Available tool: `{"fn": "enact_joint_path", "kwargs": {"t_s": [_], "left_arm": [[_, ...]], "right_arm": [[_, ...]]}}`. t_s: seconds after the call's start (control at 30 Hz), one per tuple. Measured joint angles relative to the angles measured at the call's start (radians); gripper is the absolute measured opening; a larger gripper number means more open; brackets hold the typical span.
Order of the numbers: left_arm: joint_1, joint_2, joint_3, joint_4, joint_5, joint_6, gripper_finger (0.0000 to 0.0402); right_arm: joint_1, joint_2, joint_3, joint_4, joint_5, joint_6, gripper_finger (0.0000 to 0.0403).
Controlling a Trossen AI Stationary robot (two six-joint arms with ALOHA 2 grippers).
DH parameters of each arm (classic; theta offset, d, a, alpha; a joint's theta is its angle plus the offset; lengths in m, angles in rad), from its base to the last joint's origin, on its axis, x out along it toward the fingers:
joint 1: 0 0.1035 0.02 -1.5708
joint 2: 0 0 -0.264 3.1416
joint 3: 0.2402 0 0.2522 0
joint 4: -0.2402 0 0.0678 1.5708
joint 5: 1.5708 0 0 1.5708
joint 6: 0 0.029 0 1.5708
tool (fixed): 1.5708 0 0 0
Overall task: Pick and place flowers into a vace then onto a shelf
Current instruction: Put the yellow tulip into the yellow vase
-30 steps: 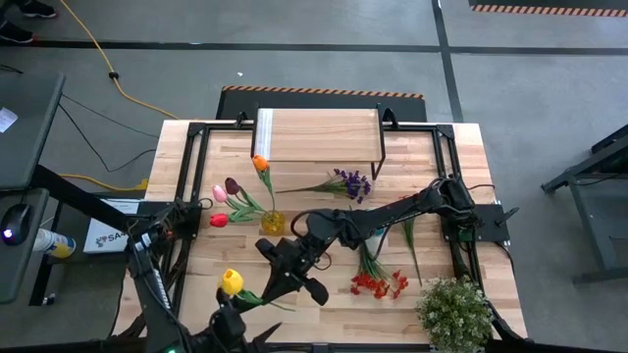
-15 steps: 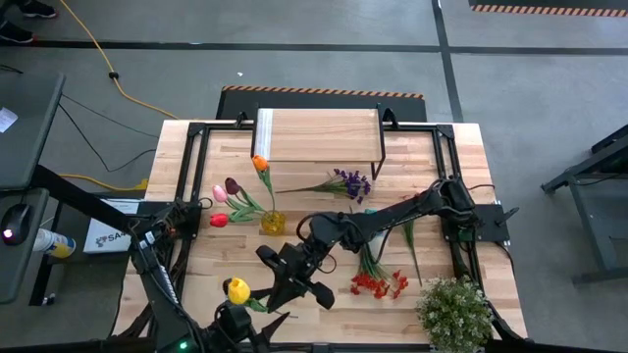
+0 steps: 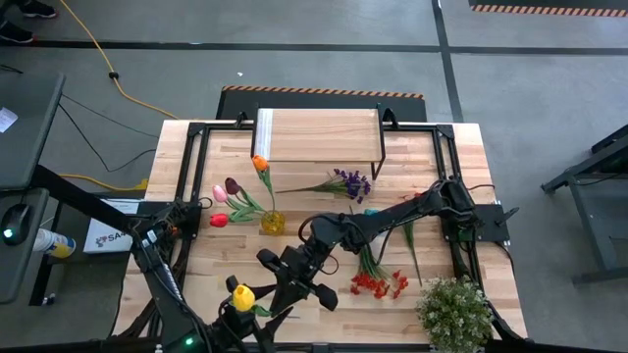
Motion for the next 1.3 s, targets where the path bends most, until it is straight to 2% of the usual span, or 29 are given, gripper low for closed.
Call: {"fn": "enact_joint_path", "kwargs": {"t_s": [0.27, 0.57, 0.77, 0.87, 1.13, 1.3], "left_arm": [[0.000, 0.000, 0.000, 0.005, 0.001, -0.004, 0.0203], [-0.001, 0.000, 0.000, 0.005, 0.001, 0.018, 0.0026], [-0.001, 0.000, 0.000, 0.004, 0.013, 0.030, 0.0040], [-0.001, 0.000, 0.000, 0.004, 0.013, 0.030, 0.0026], [-0.001, -0.003, 0.000, 0.003, 0.019, 0.030, 0.0026], [-0.001, -0.003, 0.000, 0.000, 0.024, 0.029, 0.0026]], "right_arm": [[-0.002, 0.000, 0.000, 0.002, 0.000, -0.003, 0.0003], [-0.008, 0.001, 0.000, 0.002, 0.015, -0.004, 0.0004], [-0.011, 0.002, 0.000, 0.003, 0.005, -0.004, 0.0002], [-0.011, 0.002, 0.000, 0.010, 0.005, -0.002, 0.0006], [-0.010, 0.002, 0.000, 0.015, 0.011, 0.009, 0.0034], [-0.016, 0.002, 0.000, 0.016, 0.005, 0.010, 0.0065]]}}
